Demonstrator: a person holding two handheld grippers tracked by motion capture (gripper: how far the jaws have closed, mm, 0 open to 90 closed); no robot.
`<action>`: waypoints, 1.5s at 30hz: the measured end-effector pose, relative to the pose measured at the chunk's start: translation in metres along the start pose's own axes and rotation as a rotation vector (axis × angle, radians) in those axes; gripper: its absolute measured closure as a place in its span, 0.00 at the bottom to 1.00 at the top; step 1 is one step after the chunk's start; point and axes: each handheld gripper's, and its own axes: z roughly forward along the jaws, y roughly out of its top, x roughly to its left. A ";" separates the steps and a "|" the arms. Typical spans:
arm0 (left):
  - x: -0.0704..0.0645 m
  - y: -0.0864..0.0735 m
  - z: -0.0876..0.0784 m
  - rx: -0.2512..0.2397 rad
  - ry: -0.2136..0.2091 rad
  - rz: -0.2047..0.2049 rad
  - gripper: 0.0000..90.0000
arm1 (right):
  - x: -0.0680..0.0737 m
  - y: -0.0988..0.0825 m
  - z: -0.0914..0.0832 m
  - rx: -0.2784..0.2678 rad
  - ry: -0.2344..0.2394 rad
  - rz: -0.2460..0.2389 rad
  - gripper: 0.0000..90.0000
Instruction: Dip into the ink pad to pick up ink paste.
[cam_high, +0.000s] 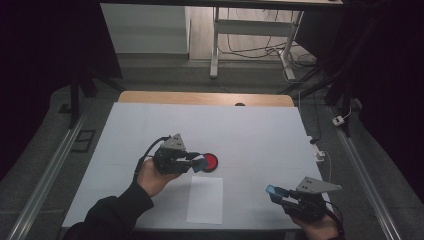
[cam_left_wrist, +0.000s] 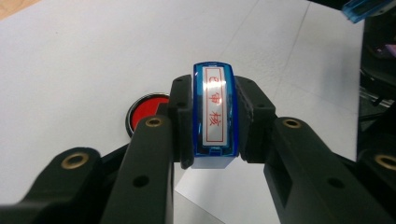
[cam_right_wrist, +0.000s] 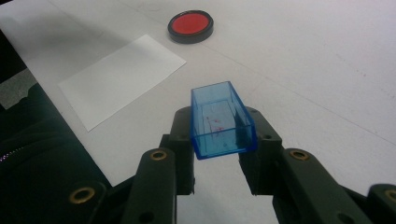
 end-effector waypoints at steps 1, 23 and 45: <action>0.001 0.001 0.001 0.004 0.003 0.002 0.78 | 0.000 0.000 0.000 0.000 0.000 0.000 0.77; 0.022 0.006 0.037 0.052 0.031 -0.019 0.78 | 0.000 -0.001 -0.002 -0.003 0.002 -0.004 0.77; 0.038 0.006 0.065 0.098 0.052 -0.034 0.78 | 0.000 -0.002 -0.003 -0.002 0.003 -0.004 0.76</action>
